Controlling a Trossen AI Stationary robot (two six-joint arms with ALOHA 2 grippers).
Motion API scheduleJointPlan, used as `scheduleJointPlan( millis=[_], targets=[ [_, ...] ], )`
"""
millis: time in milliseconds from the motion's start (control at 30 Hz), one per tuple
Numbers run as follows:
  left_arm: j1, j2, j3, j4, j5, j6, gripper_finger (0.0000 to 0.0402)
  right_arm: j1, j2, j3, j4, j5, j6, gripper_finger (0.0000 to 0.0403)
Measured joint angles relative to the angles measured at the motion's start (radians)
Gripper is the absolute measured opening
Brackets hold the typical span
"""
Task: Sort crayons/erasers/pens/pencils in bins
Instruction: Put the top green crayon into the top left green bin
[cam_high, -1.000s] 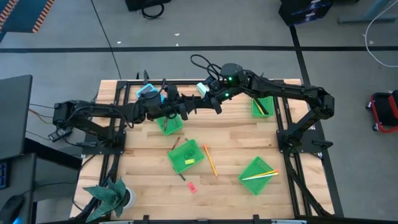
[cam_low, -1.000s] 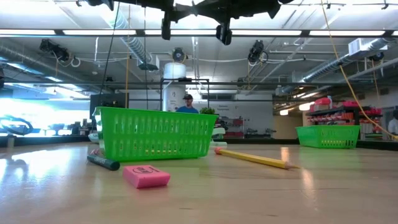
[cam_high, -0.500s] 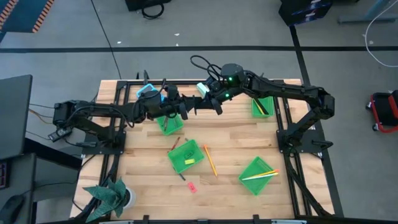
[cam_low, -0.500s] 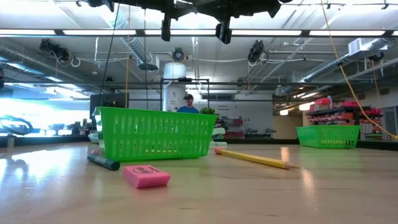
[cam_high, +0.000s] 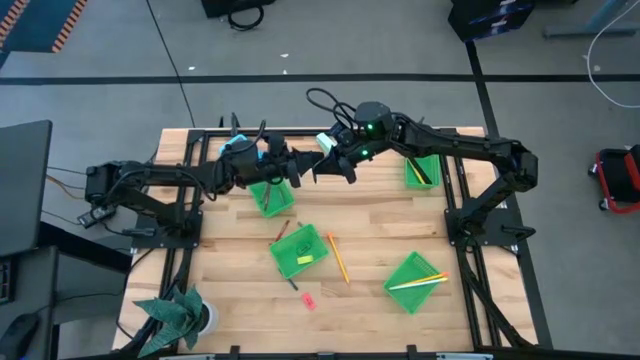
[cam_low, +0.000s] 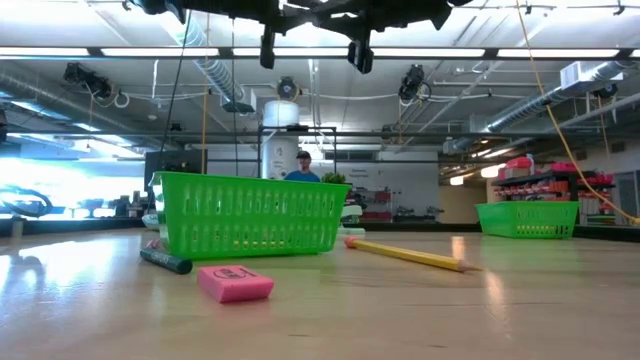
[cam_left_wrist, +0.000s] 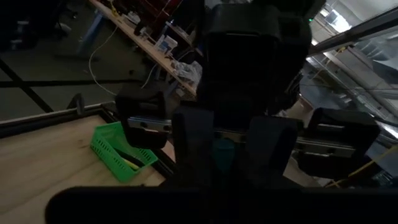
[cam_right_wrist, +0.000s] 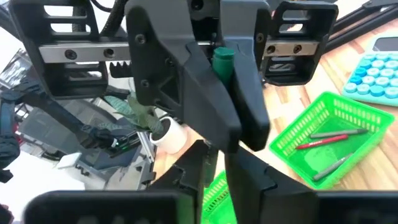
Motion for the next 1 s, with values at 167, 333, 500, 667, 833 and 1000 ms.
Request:
scheduleJointPlan(
  millis=[167,333,500,667,833,1000],
  targets=[
    [0.016,-0.001,0.0,-0.04,0.063,-0.018,0.0025,0.0,0.0,0.0,0.0,0.025,0.008,0.0113],
    [0.019,-0.025,0.001,-0.076,0.112,-0.013,0.0043,0.0,0.0,-0.001,0.001,0.019,0.048,0.0154],
    [0.053,-0.113,0.002,-0.248,0.128,0.014,0.0025,-0.007,-0.003,-0.001,0.0,0.019,0.085,0.0178],
    [0.11,-0.205,0.001,-0.492,0.12,0.013,0.0026,-0.033,-0.013,-0.001,-0.003,0.016,0.119,0.0184],
    [0.138,-0.236,0.0,-0.686,0.052,-0.056,0.0052,-0.073,-0.013,-0.001,-0.007,-0.008,0.124,0.0184],
    [0.154,-0.219,-0.012,-0.783,0.015,-0.126,0.0031,-0.101,-0.013,-0.001,-0.005,-0.01,0.146,0.0184]
  ],
)
